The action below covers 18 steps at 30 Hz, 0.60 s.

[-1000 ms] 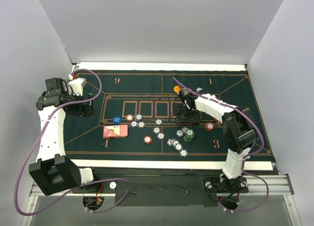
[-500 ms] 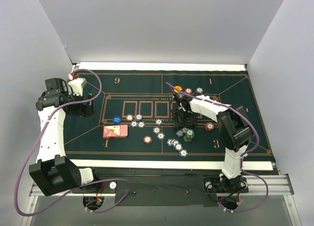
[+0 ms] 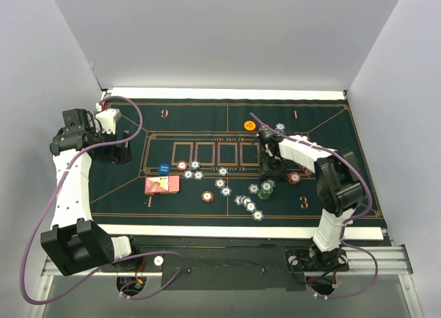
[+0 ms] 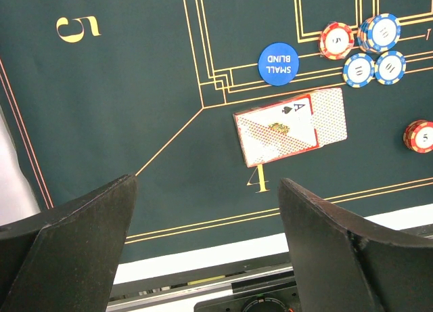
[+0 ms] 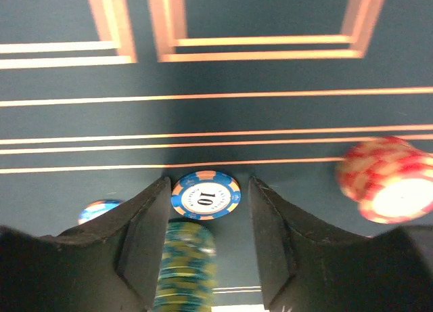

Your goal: Distribute texas hold em gaming equipment

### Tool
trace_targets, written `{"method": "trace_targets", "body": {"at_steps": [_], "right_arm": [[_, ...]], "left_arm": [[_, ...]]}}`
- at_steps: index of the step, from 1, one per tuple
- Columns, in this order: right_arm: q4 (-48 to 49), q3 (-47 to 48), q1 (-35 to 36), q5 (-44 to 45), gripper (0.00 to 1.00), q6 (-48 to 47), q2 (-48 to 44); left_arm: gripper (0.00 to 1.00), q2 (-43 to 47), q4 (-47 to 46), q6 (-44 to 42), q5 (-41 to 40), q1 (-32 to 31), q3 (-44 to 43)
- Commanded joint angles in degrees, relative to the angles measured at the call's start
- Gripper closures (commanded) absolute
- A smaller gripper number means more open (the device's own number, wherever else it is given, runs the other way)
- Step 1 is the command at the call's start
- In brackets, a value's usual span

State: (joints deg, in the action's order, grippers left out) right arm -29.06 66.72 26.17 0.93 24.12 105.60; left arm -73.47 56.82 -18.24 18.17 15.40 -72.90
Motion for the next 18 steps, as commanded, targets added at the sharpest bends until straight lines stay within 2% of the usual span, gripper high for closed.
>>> {"method": "trace_targets", "body": {"at_steps": [1, 6, 13, 15, 18], "right_arm": [[-3.8, -5.6, -6.0, 10.3, 0.56, 3.3, -5.3], [-2.3, -4.0, -5.0, 8.9, 0.54, 3.4, -9.9], [-4.1, 2.0, 2.3, 8.9, 0.53, 3.2, -7.4], [-3.3, 2.4, 3.0, 7.3, 0.52, 2.6, -6.5], [-2.6, 3.8, 3.5, -0.4, 0.52, 0.4, -3.8]], "left_arm": [[0.04, 0.6, -0.2, -0.6, 0.2, 0.3, -2.8], [0.04, 0.7, -0.3, -0.6, 0.2, 0.4, -2.6], [0.04, 1.1, -0.2, -0.5, -0.2, 0.4, -2.4], [0.04, 1.1, -0.2, -0.6, -0.3, 0.4, -2.5], [0.04, 1.0, 0.0, -0.6, -0.3, 0.3, -2.8]]}}
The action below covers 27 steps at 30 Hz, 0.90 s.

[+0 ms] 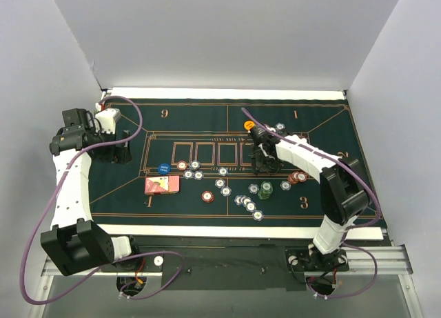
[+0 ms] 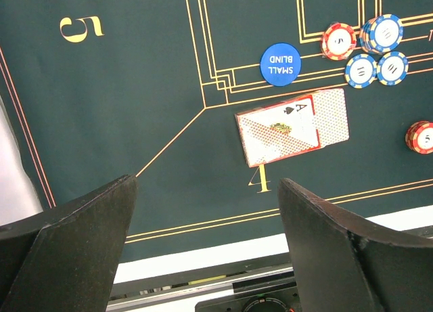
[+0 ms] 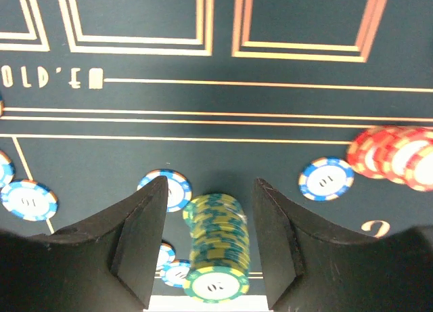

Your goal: Distribute texas hold em gaming equipment

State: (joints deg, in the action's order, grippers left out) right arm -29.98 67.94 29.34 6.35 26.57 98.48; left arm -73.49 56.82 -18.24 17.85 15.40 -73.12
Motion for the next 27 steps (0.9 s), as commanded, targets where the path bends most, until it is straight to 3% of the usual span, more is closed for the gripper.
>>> {"method": "trace_targets", "body": {"at_steps": [1, 10, 18, 24, 27], "right_arm": [[-2.6, 3.3, 0.9, -5.8, 0.52, -2.9, 4.3], [-6.0, 5.7, 2.6, -13.7, 0.48, -7.5, 8.7], [-7.6, 5.4, 2.9, -13.8, 0.45, -8.5, 10.6], [-9.5, 6.7, 3.0, -11.8, 0.48, -9.2, 12.9], [-9.8, 6.7, 2.8, -7.7, 0.55, -8.5, 13.2]], "left_arm": [[0.04, 1.2, 0.0, -0.6, -0.2, 0.4, -2.6], [0.04, 0.6, 0.3, -0.7, -0.7, 0.3, -3.4], [0.04, 0.0, 0.7, -0.9, -0.9, 0.4, -4.8], [0.04, 0.3, 0.7, -1.3, -1.2, 0.4, -4.4], [0.04, 0.5, 0.6, -1.5, -1.4, 0.3, -4.1]]}}
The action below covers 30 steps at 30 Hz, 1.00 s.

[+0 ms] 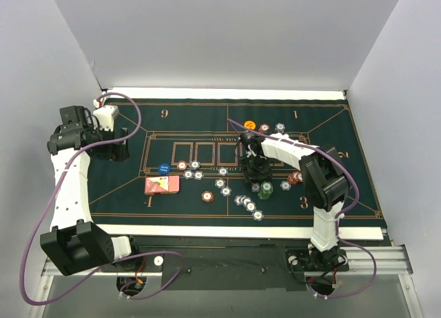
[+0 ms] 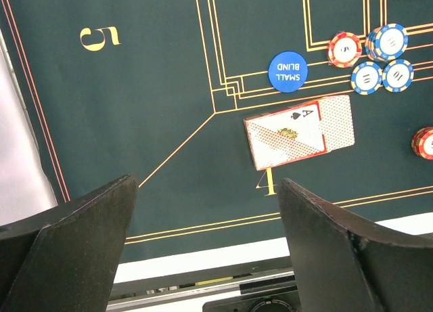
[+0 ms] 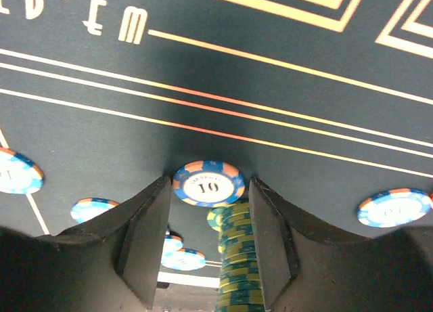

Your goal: Distribute texas hold em gaming equipment

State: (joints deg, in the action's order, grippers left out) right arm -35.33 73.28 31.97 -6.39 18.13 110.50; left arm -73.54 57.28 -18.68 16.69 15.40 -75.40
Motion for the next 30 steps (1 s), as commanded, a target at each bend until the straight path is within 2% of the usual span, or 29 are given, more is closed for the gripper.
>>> {"method": "trace_targets", "body": {"at_steps": [1, 6, 12, 18, 21, 26, 30], "right_arm": [[-4.4, 1.3, -0.2, 6.0, 0.57, 0.8, 0.9], [-2.0, -3.0, -4.8, 11.4, 0.73, 4.4, -2.5], [0.5, -7.7, -13.3, 16.3, 0.73, 7.4, -7.7], [1.7, -10.3, -15.2, 18.4, 0.73, 8.9, -9.9], [2.9, -10.9, -15.0, 16.8, 0.70, 9.1, -11.4], [2.6, -9.4, -14.6, 14.9, 0.52, 9.8, -16.4], [1.5, -7.8, -12.9, 11.9, 0.43, 10.1, -21.6]], "left_arm": [[0.04, 0.5, 0.1, -1.2, -0.3, 0.4, -1.9], [0.04, 0.5, 0.2, -1.4, -0.5, 0.4, -2.0], [0.04, 0.0, 0.5, -1.5, -0.3, 0.4, -2.8], [0.04, 0.0, 0.7, -1.2, -0.2, 0.3, -3.4], [0.04, -0.2, 0.9, -1.3, -0.2, 0.3, -3.7], [0.04, -0.2, 0.9, -1.1, -0.1, 0.3, -3.6], [0.04, -0.4, 1.2, -0.8, 0.1, 0.4, -3.8]]}}
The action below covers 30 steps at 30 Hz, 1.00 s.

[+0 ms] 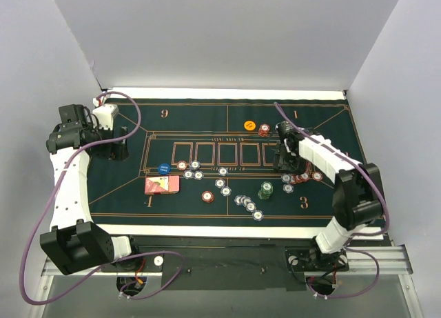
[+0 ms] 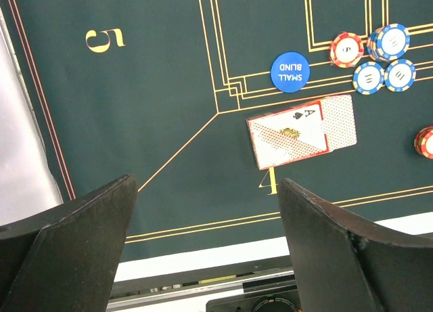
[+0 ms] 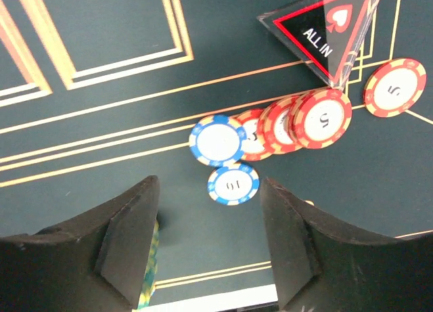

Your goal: Distribute texas hold em gaming equipment

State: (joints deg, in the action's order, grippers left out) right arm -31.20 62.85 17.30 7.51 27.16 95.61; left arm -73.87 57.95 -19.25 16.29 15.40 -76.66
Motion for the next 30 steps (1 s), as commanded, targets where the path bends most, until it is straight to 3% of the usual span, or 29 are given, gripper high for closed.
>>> {"method": "trace_targets", "body": {"at_steps": [1, 12, 22, 30], "right_arm": [[-2.9, 3.0, 3.2, -2.1, 0.41, 0.5, -7.3], [-9.0, 2.9, 17.2, -0.9, 0.35, -1.1, -11.3], [-12.1, 1.0, 19.7, 2.2, 0.33, -4.3, -9.0], [-8.3, -2.6, 20.1, -1.8, 0.34, -3.8, -8.0]], "left_arm": [[0.04, -0.1, 0.4, -0.2, 0.6, 0.3, -2.6], [0.04, 0.2, 0.0, 0.3, 0.7, 0.3, -1.6], [0.04, 0.2, 0.1, 0.4, 0.9, 0.2, -2.3], [0.04, -0.1, -0.6, 1.1, 1.3, 0.3, -1.6]]}}
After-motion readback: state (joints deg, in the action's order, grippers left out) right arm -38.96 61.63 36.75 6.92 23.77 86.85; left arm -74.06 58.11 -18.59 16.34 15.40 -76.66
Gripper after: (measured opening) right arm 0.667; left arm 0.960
